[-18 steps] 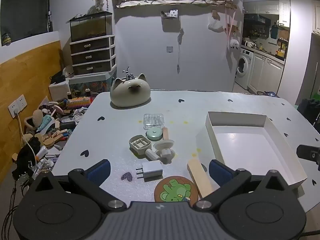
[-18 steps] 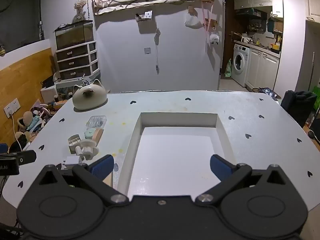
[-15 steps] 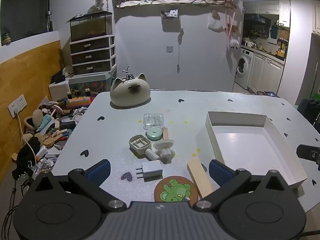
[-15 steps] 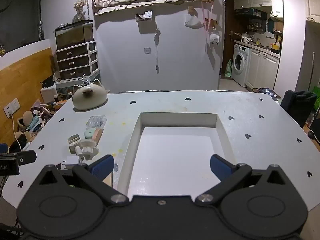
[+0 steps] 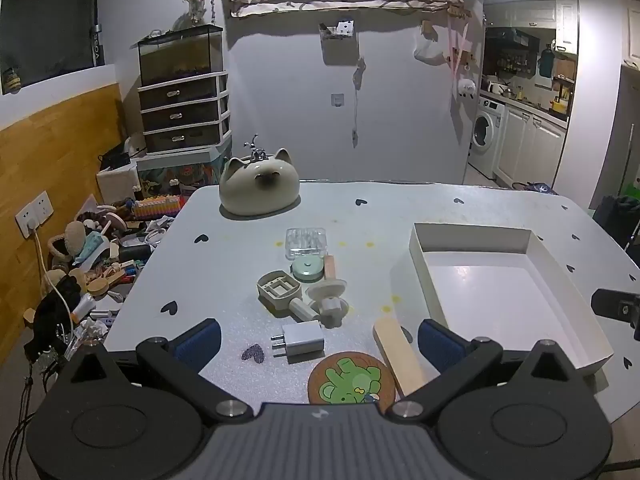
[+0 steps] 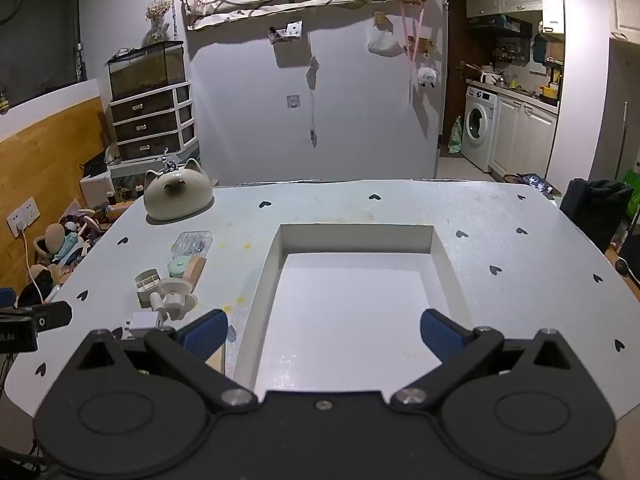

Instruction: Organize rigid objects

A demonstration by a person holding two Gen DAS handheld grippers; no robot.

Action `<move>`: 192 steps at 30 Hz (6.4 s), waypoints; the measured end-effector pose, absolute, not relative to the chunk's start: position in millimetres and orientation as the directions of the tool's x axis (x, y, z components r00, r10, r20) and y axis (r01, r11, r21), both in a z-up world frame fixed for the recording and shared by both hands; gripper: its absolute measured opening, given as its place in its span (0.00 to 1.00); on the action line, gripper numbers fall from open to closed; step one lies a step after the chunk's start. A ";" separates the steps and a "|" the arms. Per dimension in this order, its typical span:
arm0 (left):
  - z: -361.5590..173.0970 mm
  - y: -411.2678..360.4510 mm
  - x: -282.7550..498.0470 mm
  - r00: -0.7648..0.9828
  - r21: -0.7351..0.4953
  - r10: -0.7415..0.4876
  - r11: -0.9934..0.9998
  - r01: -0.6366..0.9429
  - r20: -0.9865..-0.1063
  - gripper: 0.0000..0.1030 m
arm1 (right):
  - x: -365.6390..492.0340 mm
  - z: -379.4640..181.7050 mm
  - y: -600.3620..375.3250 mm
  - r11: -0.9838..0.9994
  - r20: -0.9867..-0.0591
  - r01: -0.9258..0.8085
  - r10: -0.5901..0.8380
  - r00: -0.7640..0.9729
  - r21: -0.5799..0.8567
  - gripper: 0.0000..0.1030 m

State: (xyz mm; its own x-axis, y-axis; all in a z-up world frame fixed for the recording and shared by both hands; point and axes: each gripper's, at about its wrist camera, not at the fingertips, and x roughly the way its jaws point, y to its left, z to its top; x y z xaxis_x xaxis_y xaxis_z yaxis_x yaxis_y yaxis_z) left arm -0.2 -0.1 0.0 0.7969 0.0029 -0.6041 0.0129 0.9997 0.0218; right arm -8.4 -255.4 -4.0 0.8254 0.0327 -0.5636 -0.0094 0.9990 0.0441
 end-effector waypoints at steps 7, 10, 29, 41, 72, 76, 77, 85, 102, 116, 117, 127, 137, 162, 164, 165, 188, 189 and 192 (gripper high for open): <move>4.3 -2.6 -2.8 0.798 0.022 0.004 1.000 0.012 -0.603 1.00 | -10.6 -3.7 -257.7 0.999 -0.562 -0.012 0.034 0.827 0.044 1.00; 4.1 -2.7 -3.1 0.798 0.023 0.003 1.000 0.014 -0.603 1.00 | -9.3 -4.1 -255.9 0.999 -0.563 -0.015 0.036 0.826 0.042 1.00; 4.4 -6.1 -4.0 0.798 0.029 -0.004 0.999 0.027 -0.602 1.00 | -10.6 -7.6 -256.5 0.999 -0.561 -0.013 0.037 0.827 0.046 1.00; 3.0 -8.0 -1.9 0.797 0.027 -0.007 0.999 0.030 -0.603 1.00 | -10.5 -7.3 -256.9 0.999 -0.562 -0.012 0.036 0.826 0.046 1.00; -3.8 -10.7 3.5 0.794 0.022 -0.018 0.999 0.039 -0.608 1.00 | -4.9 -10.9 -257.3 0.999 -0.566 -0.006 0.029 0.824 0.042 1.00; -0.5 -9.4 8.2 0.794 0.019 -0.021 0.999 0.041 -0.608 1.00 | -2.6 -8.9 -256.8 0.999 -0.560 -0.007 0.029 0.828 0.041 1.00; 0.0 -9.0 9.7 0.793 0.018 -0.022 0.999 0.041 -0.608 1.00 | -2.5 -8.8 -256.7 0.999 -0.561 -0.007 0.029 0.827 0.042 1.00; 0.5 -9.3 28.3 0.796 0.036 -0.038 0.997 0.074 -0.604 1.00 | 12.0 -0.4 -267.5 0.999 -0.546 0.022 0.004 0.838 0.040 1.00; -64.1 -4.5 86.9 0.647 0.007 -0.151 0.972 0.236 -0.747 1.00 | 64.1 -22.9 -344.6 0.965 -0.572 0.259 -0.241 0.784 -0.052 1.00; -138.2 -4.6 93.9 0.447 -0.013 -0.122 0.971 0.239 -0.886 1.00 | 130.0 -101.5 -397.0 0.976 -0.780 0.216 -0.154 0.607 -0.025 0.47; -141.1 -4.9 94.2 0.440 -0.010 -0.118 0.971 0.239 -0.890 1.00 | 136.5 -106.6 -399.0 0.978 -0.793 0.205 -0.147 0.591 -0.028 0.45; -154.0 -8.2 104.0 0.408 -0.022 -0.140 0.960 0.280 -0.902 1.00 | 165.5 -133.4 -405.7 0.983 -0.841 0.181 -0.121 0.528 -0.028 0.08; -155.5 -16.1 118.8 0.409 0.004 -0.117 0.959 0.285 -0.905 1.00 | 174.7 -139.3 -407.0 0.990 -0.875 0.134 -0.103 0.472 -0.044 0.08; -96.0 -19.3 128.2 0.544 -0.068 -0.194 0.967 0.244 -0.816 0.96 | 180.2 -146.3 -414.4 0.995 -0.899 0.098 -0.052 0.434 -0.010 0.07; -84.0 -25.8 133.3 0.559 -0.081 -0.225 0.959 0.270 -0.798 0.96 | 180.3 -146.5 -414.7 0.995 -0.900 0.096 -0.048 0.432 -0.007 0.07; -77.5 -31.9 138.0 0.564 -0.087 -0.247 0.951 0.296 -0.788 0.96 | 180.5 -146.6 -414.9 0.995 -0.901 0.095 -0.047 0.431 -0.006 0.07; -124.7 -197.2 174.3 0.346 -0.013 -0.445 0.629 0.778 -0.826 0.96 | 184.5 -149.4 -408.4 0.985 -0.908 0.172 -0.104 0.407 -0.036 0.10; -128.5 -199.1 174.1 0.344 -0.007 -0.437 0.627 0.779 -0.831 0.96 | 184.5 -149.5 -408.5 0.984 -0.908 0.174 -0.105 0.405 -0.037 0.10; -136.8 -201.9 175.1 0.351 0.014 -0.411 0.631 0.775 -0.841 0.96 | 184.4 -149.4 -408.4 0.983 -0.910 0.179 -0.110 0.400 -0.040 0.11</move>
State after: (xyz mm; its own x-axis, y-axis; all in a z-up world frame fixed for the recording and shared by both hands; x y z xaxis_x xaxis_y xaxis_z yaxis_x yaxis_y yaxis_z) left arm 175.1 -201.9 -136.8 0.3507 -0.4112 -0.8414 0.7753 0.6315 0.0145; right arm 184.4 -408.4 -149.4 0.4003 -0.1098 -0.9098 0.1787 0.9831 -0.0400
